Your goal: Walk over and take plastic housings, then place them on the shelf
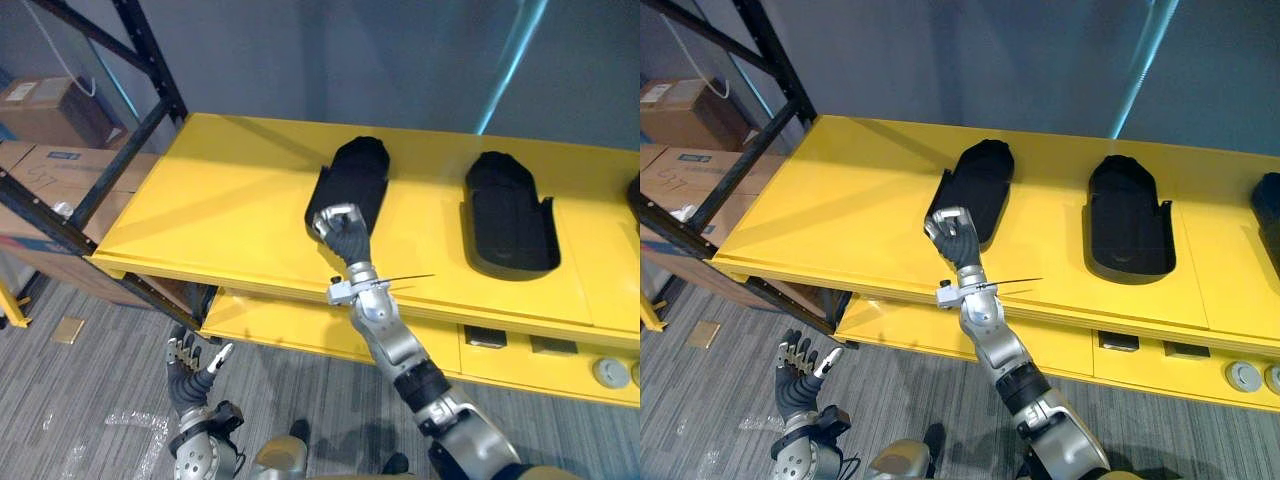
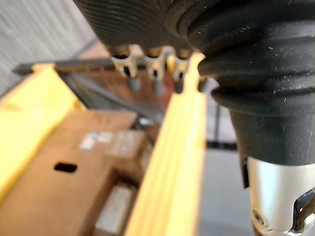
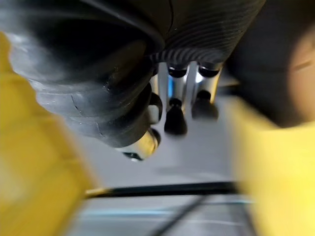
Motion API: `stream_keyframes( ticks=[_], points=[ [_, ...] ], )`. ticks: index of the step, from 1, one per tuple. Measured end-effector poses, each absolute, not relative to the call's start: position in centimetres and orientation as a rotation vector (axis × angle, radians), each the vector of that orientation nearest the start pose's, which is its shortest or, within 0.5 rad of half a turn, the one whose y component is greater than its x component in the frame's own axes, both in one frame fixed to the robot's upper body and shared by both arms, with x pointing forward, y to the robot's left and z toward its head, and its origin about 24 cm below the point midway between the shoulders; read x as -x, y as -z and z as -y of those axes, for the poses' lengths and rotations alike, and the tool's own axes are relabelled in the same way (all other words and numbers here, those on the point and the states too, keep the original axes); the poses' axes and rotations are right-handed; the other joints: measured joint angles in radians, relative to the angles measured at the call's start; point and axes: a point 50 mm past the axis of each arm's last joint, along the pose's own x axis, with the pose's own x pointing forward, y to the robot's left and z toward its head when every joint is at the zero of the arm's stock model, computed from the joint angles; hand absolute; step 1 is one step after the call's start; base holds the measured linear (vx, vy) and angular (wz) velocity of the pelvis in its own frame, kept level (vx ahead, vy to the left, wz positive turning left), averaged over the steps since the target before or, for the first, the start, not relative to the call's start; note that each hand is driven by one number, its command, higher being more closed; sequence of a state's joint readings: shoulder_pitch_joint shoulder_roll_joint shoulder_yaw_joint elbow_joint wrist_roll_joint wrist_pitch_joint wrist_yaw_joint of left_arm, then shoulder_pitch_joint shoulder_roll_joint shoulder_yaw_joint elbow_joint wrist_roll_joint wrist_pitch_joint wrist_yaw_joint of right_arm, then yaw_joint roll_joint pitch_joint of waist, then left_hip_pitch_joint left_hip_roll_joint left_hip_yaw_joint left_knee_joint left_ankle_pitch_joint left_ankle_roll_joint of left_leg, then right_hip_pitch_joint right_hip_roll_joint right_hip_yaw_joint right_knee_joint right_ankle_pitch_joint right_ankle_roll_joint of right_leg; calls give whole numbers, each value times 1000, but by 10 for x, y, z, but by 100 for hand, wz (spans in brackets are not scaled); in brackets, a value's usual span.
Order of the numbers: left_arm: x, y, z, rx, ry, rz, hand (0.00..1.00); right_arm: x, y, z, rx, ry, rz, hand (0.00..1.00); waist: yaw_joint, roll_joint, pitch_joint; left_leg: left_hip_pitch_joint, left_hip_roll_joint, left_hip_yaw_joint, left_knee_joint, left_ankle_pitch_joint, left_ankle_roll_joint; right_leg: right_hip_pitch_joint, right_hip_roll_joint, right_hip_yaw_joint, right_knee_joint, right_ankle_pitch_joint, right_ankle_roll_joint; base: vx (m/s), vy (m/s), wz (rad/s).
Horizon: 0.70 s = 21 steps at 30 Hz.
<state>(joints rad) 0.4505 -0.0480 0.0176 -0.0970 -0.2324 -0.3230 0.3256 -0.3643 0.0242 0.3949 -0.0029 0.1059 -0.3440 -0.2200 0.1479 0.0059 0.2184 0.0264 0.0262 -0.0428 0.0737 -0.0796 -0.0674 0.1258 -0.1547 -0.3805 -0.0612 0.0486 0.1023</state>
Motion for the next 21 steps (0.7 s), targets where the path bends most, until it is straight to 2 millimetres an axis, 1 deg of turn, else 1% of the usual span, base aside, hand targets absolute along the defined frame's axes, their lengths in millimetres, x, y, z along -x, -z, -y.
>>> stream_keyframes(
  ticks=[2, 3, 4, 5, 6, 7, 8, 9, 11, 12, 13, 14, 16, 17, 18, 19, 21],
  points=[
    [-153, -6, -192, 227, -537, -6, 0, -255, -165, 59, -221, -273, 680, 0, -26, -15, -8, 14, 5, 36, -4, -7, 1, -6, 1, 33, 1, 2, 2, 25, 48, -54],
    [-159, -10, -190, 231, -515, 17, 0, -248, -160, 78, -215, -222, 664, 0, -41, -26, -14, 28, 8, 60, -5, -13, 1, -10, 2, 58, 5, 2, 3, 12, 37, -51],
    [-162, -12, -189, 231, -504, 30, 0, -246, -154, 88, -206, -188, 644, 0, -51, -34, -20, 31, 10, 75, -5, -16, 0, -14, 2, 70, 7, 2, 3, 2, 40, -58],
    [-168, -17, -187, 230, -477, 53, 0, -242, -145, 105, -183, -120, 607, 0, -56, -41, -27, 38, 14, 102, -5, -20, -1, -25, 4, 95, 14, 3, 3, -3, 36, -76],
    [-173, -19, -182, 231, -457, 53, 0, -235, -130, 131, -153, 10, 541, 0, -79, -55, -37, 48, 21, 143, -2, -32, 1, -42, 10, 142, 21, 4, 4, -10, 50, -80],
    [-169, -16, -182, 227, -464, 34, 0, -231, -125, 142, -144, 68, 512, 0, -85, -58, -40, 49, 24, 160, 2, -37, 1, -51, 12, 161, 24, 5, 4, -12, 42, -91],
    [-165, -14, -179, 232, -467, 22, 0, -220, -114, 163, -133, 172, 459, 0, -91, -60, -41, 54, 30, 198, 7, -48, -1, -69, 20, 200, 31, 10, 3, -19, 32, -81],
    [-162, -13, -179, 236, -488, 8, 0, -212, -107, 178, -125, 241, 428, 0, -97, -60, -42, 63, 34, 225, 8, -53, -2, -79, 26, 230, 35, 12, 3, -36, 23, -89],
    [-155, -11, -180, 234, -525, -14, 0, -193, -97, 199, -113, 345, 378, 0, -114, -54, -44, 80, 41, 287, 10, -63, -2, -96, 36, 289, 36, 25, 3, -74, 19, -94],
    [-152, -10, -175, 238, -520, -30, 0, -182, -93, 209, -97, 391, 353, 0, -126, -49, -48, 80, 48, 327, 26, -78, -6, -111, 41, 329, 35, 31, 1, -117, 9, -110],
    [-155, -10, -164, 240, -456, -44, 0, -174, -89, 216, -86, 427, 329, 0, -147, -46, -52, 80, 54, 364, 47, -94, -9, -126, 53, 366, 33, 38, 2, -116, -11, -100],
    [-158, -12, -156, 239, -410, -40, 0, -171, -86, 217, -80, 435, 314, 0, -160, -46, -58, 80, 58, 387, 57, -101, -12, -133, 59, 387, 32, 39, 3, -131, -37, -107],
    [-180, -33, -125, 235, -208, 56, 0, -160, -80, 224, -56, 475, 281, 0, -217, -50, -82, 80, 70, 479, 79, -130, -8, -172, 71, 460, 25, 44, 9, -151, -25, -124],
    [-183, -38, -120, 234, -178, 80, 0, -156, -79, 228, -48, 492, 274, 0, -225, -47, -95, 81, 71, 497, 79, -132, -6, -179, 72, 473, 20, 44, 9, -83, 9, -111],
    [-192, -47, -111, 232, -129, 130, 0, -147, -78, 236, -33, 534, 275, 0, -262, -42, -110, 86, 73, 533, 77, -136, -7, -188, 72, 479, 11, 44, 9, -9, 25, -103],
    [-198, -57, -106, 238, -107, 172, 0, -140, -79, 243, -24, 564, 289, 0, -286, -39, -108, 101, 73, 574, 79, -140, -7, -198, 73, 493, 14, 50, 16, -1, 25, -95],
    [-202, -60, -102, 233, -111, 172, 0, -130, -77, 248, -12, 595, 287, 0, -311, -35, -110, 116, 79, 601, 96, -154, -14, -198, 74, 495, 16, 69, 22, -17, 15, -59]
  ],
)
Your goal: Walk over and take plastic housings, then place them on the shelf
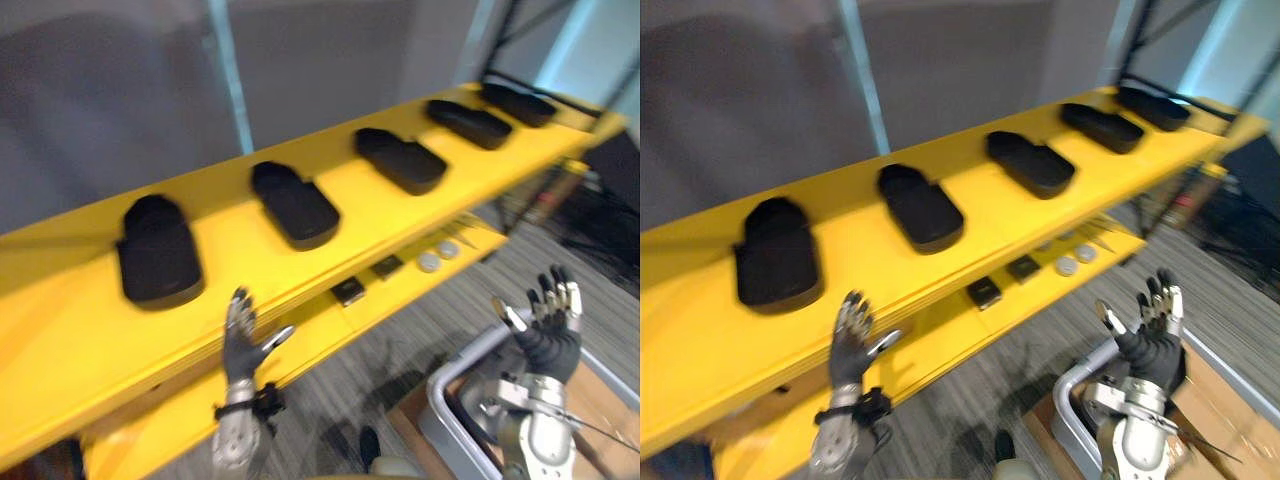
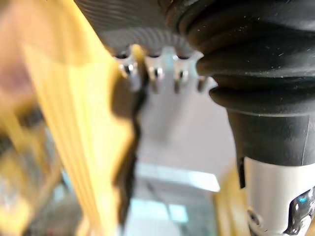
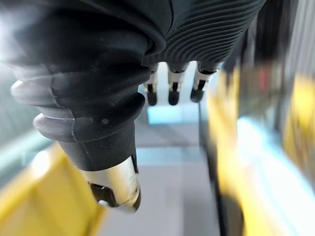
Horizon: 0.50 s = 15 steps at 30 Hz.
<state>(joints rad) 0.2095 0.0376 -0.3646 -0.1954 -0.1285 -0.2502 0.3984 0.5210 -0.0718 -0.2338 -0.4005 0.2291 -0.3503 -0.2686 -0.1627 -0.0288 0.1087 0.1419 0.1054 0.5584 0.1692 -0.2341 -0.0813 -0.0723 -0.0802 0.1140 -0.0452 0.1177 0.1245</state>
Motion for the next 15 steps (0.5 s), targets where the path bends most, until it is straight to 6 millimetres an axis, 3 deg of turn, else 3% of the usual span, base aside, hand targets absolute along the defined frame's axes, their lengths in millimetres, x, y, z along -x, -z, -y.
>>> stream_keyframes(
  ticks=[3, 7, 12, 15],
  points=[
    [-203, -51, -104, 218, -197, 76, 0, -129, -76, 244, -30, 577, 282, 0, -2, 7, 1, -4, 7, -2, 11, -10, -2, -1, 8, -5, 1, 18, 0, -4, -17, -4],
    [-188, -28, -114, 277, -226, -82, 0, -139, -77, 232, -54, 514, 299, 0, 23, 20, -3, -32, 14, -38, 14, -9, -5, -1, 6, -45, -17, 36, -8, 31, -39, 30],
    [-175, -22, -91, 338, 63, -116, 0, -164, -79, 230, -73, 498, 328, 0, 69, 29, 9, -55, 11, -88, 13, -6, -3, 6, -5, -102, -34, 42, -10, 40, -12, 32],
    [-178, -27, -85, 377, 142, -84, 0, -167, -76, 230, -75, 495, 316, 0, 68, 30, 13, -54, 6, -109, 15, -6, -1, 8, -7, -113, -34, 42, -11, 7, 2, 1]
  ],
)
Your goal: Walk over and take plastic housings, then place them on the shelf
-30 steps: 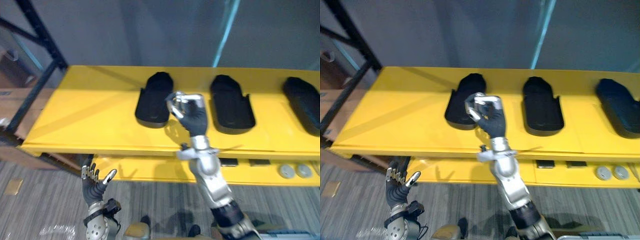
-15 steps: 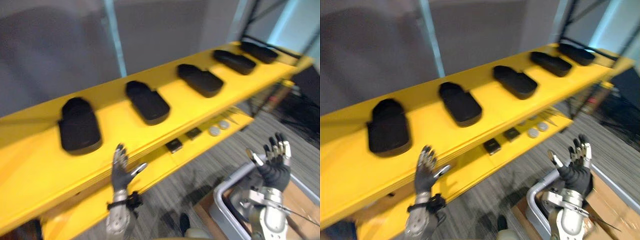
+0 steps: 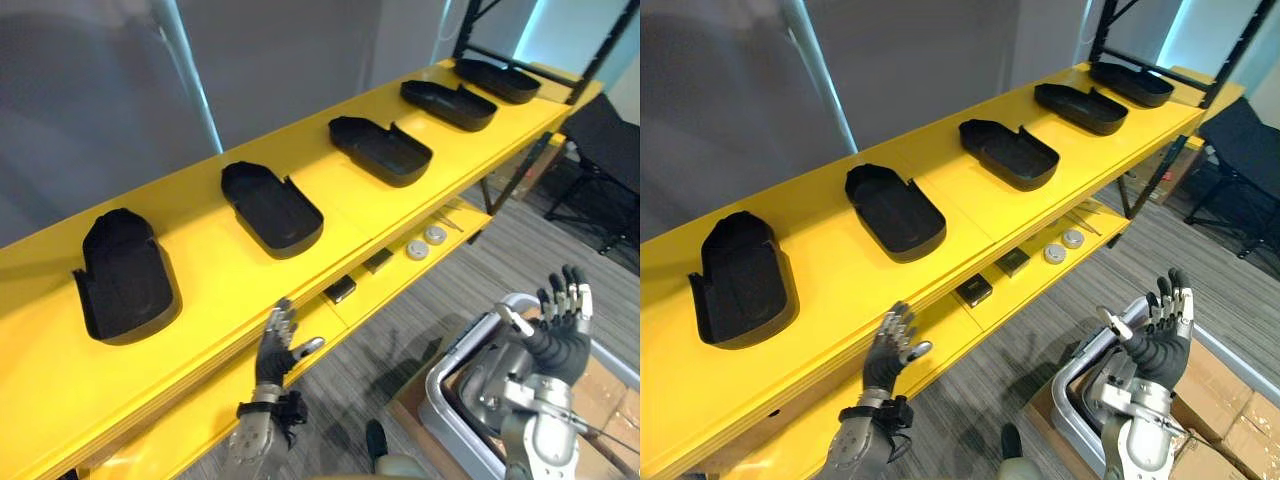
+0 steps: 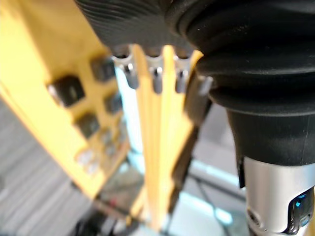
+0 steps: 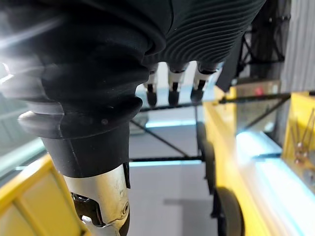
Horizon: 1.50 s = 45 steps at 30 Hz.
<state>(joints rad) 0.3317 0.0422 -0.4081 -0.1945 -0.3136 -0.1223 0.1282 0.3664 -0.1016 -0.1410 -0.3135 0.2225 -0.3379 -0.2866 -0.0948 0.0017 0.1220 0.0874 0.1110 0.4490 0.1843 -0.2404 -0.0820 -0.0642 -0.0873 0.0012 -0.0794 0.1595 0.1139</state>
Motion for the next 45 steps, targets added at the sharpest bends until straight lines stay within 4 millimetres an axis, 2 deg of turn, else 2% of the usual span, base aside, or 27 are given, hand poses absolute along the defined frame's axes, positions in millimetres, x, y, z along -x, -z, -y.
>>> stream_keyframes(
  ticks=[2, 4, 5, 6, 8, 10, 12, 16, 17, 18, 19, 20, 22, 23, 25, 27, 30, 32, 33, 34, 35, 36, 37, 38, 41, 43, 45],
  points=[
    [-182, -30, -91, 389, 132, -62, 0, -170, -69, 227, -80, 474, 282, 0, 4, -11, 22, -6, -8, -80, 61, -13, 23, 15, 1, 19, 0, -4, -4, -23, -10, -33],
    [-188, -33, -110, 368, 53, -27, 0, -182, -66, 220, -68, 398, 268, 0, 27, -9, 62, -53, -27, -289, 237, -37, 62, 28, 9, 94, 4, -18, -17, -98, 11, -89],
    [-188, -33, -116, 366, 27, -20, 0, -185, -66, 220, -59, 383, 267, 0, 31, -6, 69, -66, -37, -334, 281, -39, 65, 23, 13, 118, 9, -21, -19, -103, 40, -116],
    [-185, -35, -125, 362, -11, -6, 0, -190, -67, 221, -42, 364, 272, 0, 45, 0, 75, -97, -56, -409, 346, -52, 71, 0, 22, 167, 24, -26, -21, -102, 137, -120],
    [-183, -43, -133, 360, -43, 44, 0, -197, -75, 223, -51, 336, 304, 0, 57, 40, 61, -106, -64, -477, 343, -102, 71, -51, 42, 205, 40, -25, -22, -102, 163, -93],
    [-187, -54, -132, 361, -25, 111, 0, -201, -75, 222, -65, 343, 304, 0, 47, 50, 59, -101, -72, -469, 290, -128, 60, -102, 46, 209, 79, -18, -18, -72, 132, -20],
    [-194, -68, -127, 375, 28, 192, 0, -198, -57, 217, -100, 368, 217, 0, 43, 31, 80, -60, -85, -469, 241, -152, 60, -135, 45, 222, 151, -10, -2, -48, 101, -13],
    [-195, -70, -122, 381, 65, 205, 0, -175, -33, 206, -158, 390, 109, 0, 33, 12, 108, -4, -90, -432, 285, -219, 84, -124, 56, 254, 217, -4, 6, -152, 115, -51],
    [-195, -69, -123, 378, 56, 199, 0, -169, -29, 205, -174, 378, 96, 0, 36, -3, 120, 8, -91, -386, 312, -223, 91, -109, 50, 234, 207, 34, 13, -358, 100, -95],
    [-195, -69, -125, 366, 34, 197, 0, -167, -29, 205, -194, 355, 105, 0, 39, 10, 135, 17, -75, -342, 309, -218, 107, -86, 57, 204, 137, 130, -22, -376, 85, -91],
    [-196, -69, -127, 358, 18, 197, 0, -168, -30, 204, -203, 342, 118, 0, 38, 12, 136, 14, -71, -322, 294, -215, 112, -91, 54, 169, 128, 146, -36, -395, 70, -79],
    [-198, -68, -128, 359, -3, 191, 0, -172, -33, 199, -221, 302, 142, 0, 44, 5, 140, 6, -59, -280, 278, -198, 128, -123, 38, 83, 237, 67, -69, -242, 37, -63],
    [-198, -66, -132, 368, -36, 172, 0, -182, -39, 188, -241, 249, 174, 0, 66, 23, 140, -17, -14, -240, 273, -173, 126, -153, 18, 26, 425, -52, -86, -229, 35, -70],
    [-197, -64, -137, 363, -52, 163, 0, -189, -43, 176, -260, 210, 190, 0, 82, 31, 141, -27, 13, -223, 268, -156, 119, -159, -15, 21, 530, -107, -92, -167, 19, -67],
    [-192, -58, -145, 374, -82, 135, 0, -196, -48, 160, -271, 157, 210, 0, 89, 29, 139, -63, 47, -205, 262, -132, 103, -157, -104, 21, 651, -126, -114, -155, -81, -52],
    [-184, -50, -153, 371, -97, 104, 0, -200, -52, 155, -253, 156, 225, 0, 105, 28, 139, -77, 82, -170, 250, -112, 80, -153, -160, 24, 692, -125, -114, -95, -178, -65],
    [-180, -46, -153, 373, -36, 88, 0, -199, -49, 155, -210, 180, 199, 0, 107, 4, 122, -109, 133, -133, 244, -81, 27, -135, -211, 28, 669, -124, -115, -13, -283, -59],
    [-183, -42, -150, 375, -2, 76, 0, -196, -42, 156, -168, 199, 148, 0, 97, -13, 112, -118, 159, -121, 246, -61, -10, -104, -209, 22, 581, -116, -98, 23, -408, -47],
    [-186, -42, -145, 389, 18, 72, 0, -193, -38, 156, -164, 205, 120, 0, 83, -37, 98, -125, 167, -113, 247, -45, -38, -80, -208, 3, 491, -83, -49, 44, -486, -41],
    [-191, -39, -136, 426, 40, 57, 0, -190, -34, 160, -149, 211, 93, 0, 76, -52, 83, -123, 177, -112, 246, -32, -66, -48, -201, -46, 426, -129, 54, 52, -481, -54],
    [-193, -37, -131, 436, 51, 48, 0, -189, -33, 162, -136, 207, 86, 0, 78, -37, 79, -123, 195, -115, 238, -23, -82, -44, -184, -69, 398, -154, 88, 73, -474, -82],
    [-198, -37, -119, 461, 68, 41, 0, -191, -35, 167, -104, 191, 91, 0, 72, 7, 82, -122, 232, -123, 214, -5, -112, -45, -150, -108, 358, -192, 97, 56, -358, -72],
    [-200, -36, -113, 474, 71, 33, 0, -193, -37, 170, -85, 184, 99, 0, 55, 27, 87, -123, 245, -131, 197, 5, -127, -48, -133, -115, 349, -211, 90, 60, -560, -60],
    [-209, -38, -92, 520, 93, 21, 0, -197, -41, 182, 3, 171, 111, 0, 9, 72, 108, -122, 268, -142, 161, 59, -124, -75, -98, -121, 371, -242, 63, 36, -434, -21],
    [-215, -39, -82, 563, 97, 12, 0, -197, -44, 200, 46, 211, 115, 0, -25, 68, 124, -125, 250, -134, 175, 148, -44, -77, -102, -111, 392, -257, 37, -4, -278, -18],
    [-212, -31, -85, 552, 64, -12, 0, -197, -46, 209, 18, 231, 126, 0, -13, 72, 124, -125, 207, -145, 197, 116, -52, -76, -102, -85, 349, -252, 27, -57, -74, -54],
    [-207, -13, -89, 474, 11, -75, 0, -197, -42, 215, -31, 240, 122, 0, -6, 73, 125, -122, 161, -143, 149, 90, -14, -75, -99, -79, 302, -223, 29, -70, -16, -21]
  ],
)
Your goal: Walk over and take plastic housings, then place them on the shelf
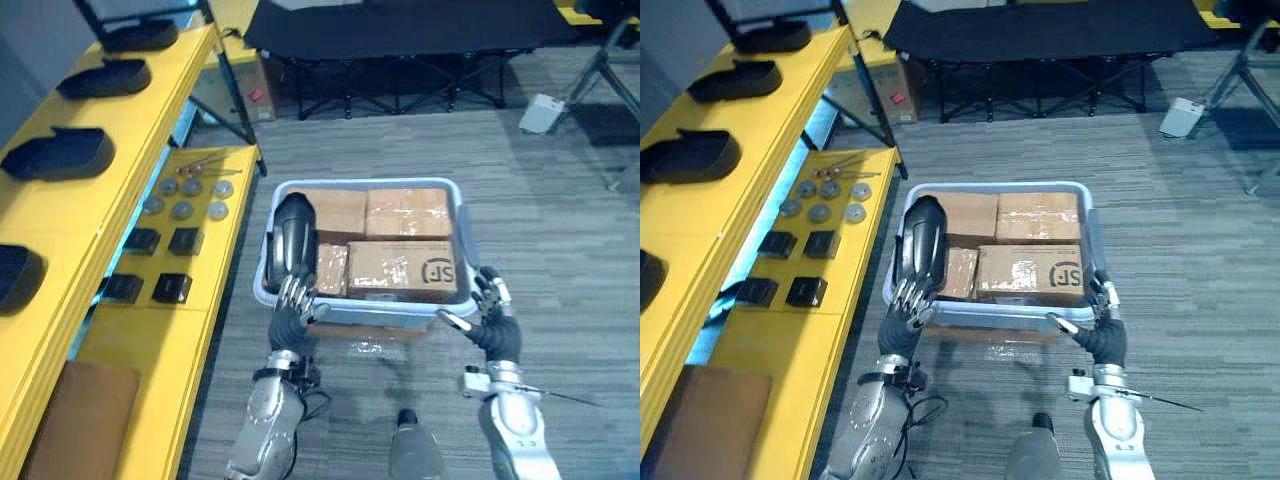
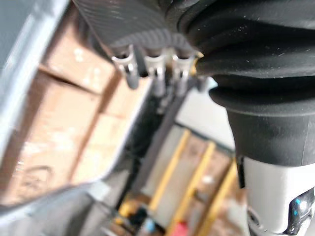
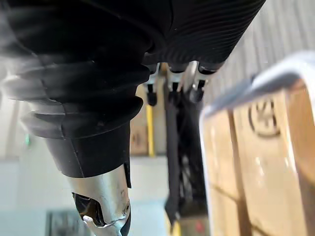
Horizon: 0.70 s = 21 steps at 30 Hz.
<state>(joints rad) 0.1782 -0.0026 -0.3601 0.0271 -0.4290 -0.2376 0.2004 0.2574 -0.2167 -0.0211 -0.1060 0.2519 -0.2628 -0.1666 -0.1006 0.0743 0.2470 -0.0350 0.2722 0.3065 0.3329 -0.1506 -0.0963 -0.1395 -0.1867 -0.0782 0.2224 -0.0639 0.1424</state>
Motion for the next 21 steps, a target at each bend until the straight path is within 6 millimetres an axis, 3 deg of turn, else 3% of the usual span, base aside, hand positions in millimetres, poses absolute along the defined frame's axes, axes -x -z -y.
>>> stream_keyframes(
  ticks=[1, 3, 4, 6, 8, 11, 13, 15, 16, 17, 21],
  points=[
    [-206, -10, -91, 461, 1, -89, 0, -198, -41, 215, -37, 239, 118, 0, 3, 0, 0, 5, -9, -8, -33, -2, -3, -5, 0, 0, -11, 8, 5, -80, 34, 2],
    [-205, 2, -100, 417, -36, -149, 0, -211, -40, 213, -38, 224, 120, 0, 12, 2, 15, 17, -38, -22, -103, -11, -43, -27, -8, 1, -30, 44, 24, -95, 95, -1],
    [-203, 8, -107, 388, -45, -178, 0, -221, -38, 209, -41, 214, 115, 0, 32, -13, 38, 14, -53, -18, -94, -12, -50, -24, -23, 9, -43, 69, 32, -109, 128, -10],
    [-199, 13, -117, 328, -55, -200, 0, -231, -31, 205, -40, 206, 85, 0, 63, -30, 61, 14, -72, -23, -78, -14, -49, -10, -42, 2, -67, 92, 40, -113, 134, 0],
    [-193, 18, -125, 301, -73, -221, 0, -244, -28, 205, -35, 214, 61, 0, 83, -29, 64, 5, -87, -37, -76, -16, -48, 10, -56, -9, -95, 114, 44, -70, 83, 22],
    [-192, 18, -123, 309, -71, -224, 0, -287, -37, 210, 7, 251, 50, 0, 95, -18, 101, -55, -94, -86, -31, -23, -46, 26, -67, -58, -136, 151, 45, -121, 43, 39],
    [-202, 10, -115, 328, -40, -187, 0, -325, -65, 224, 30, 323, 87, 0, 119, 2, 164, -111, -96, -135, 10, -23, -46, 27, -68, -95, -152, 173, 40, -171, 15, 43],
    [-204, 8, -108, 328, -7, -182, 0, -347, -84, 236, 52, 375, 91, 0, 143, 19, 182, -164, -98, -166, 37, -23, -46, 6, -68, -119, -152, 185, 39, -141, 6, 37],
    [-204, 8, -106, 330, -1, -184, 0, -352, -91, 240, 61, 393, 99, 0, 158, 22, 184, -182, -98, -173, 44, -23, -46, -5, -67, -120, -152, 189, 38, -131, 11, 40],
    [-204, 11, -101, 342, 6, -201, 0, -363, -111, 250, 87, 437, 127, 0, 182, 42, 195, -227, -102, -207, 69, -23, -45, -18, -67, -145, -150, 196, 38, -70, 8, 35],
    [-202, 24, -91, 342, 44, -257, 0, -377, -145, 268, 136, 512, 166, 0, 232, 73, 213, -289, -114, -253, 111, -24, -42, -38, -76, -179, -132, 197, 41, -44, 34, 31]
  ],
)
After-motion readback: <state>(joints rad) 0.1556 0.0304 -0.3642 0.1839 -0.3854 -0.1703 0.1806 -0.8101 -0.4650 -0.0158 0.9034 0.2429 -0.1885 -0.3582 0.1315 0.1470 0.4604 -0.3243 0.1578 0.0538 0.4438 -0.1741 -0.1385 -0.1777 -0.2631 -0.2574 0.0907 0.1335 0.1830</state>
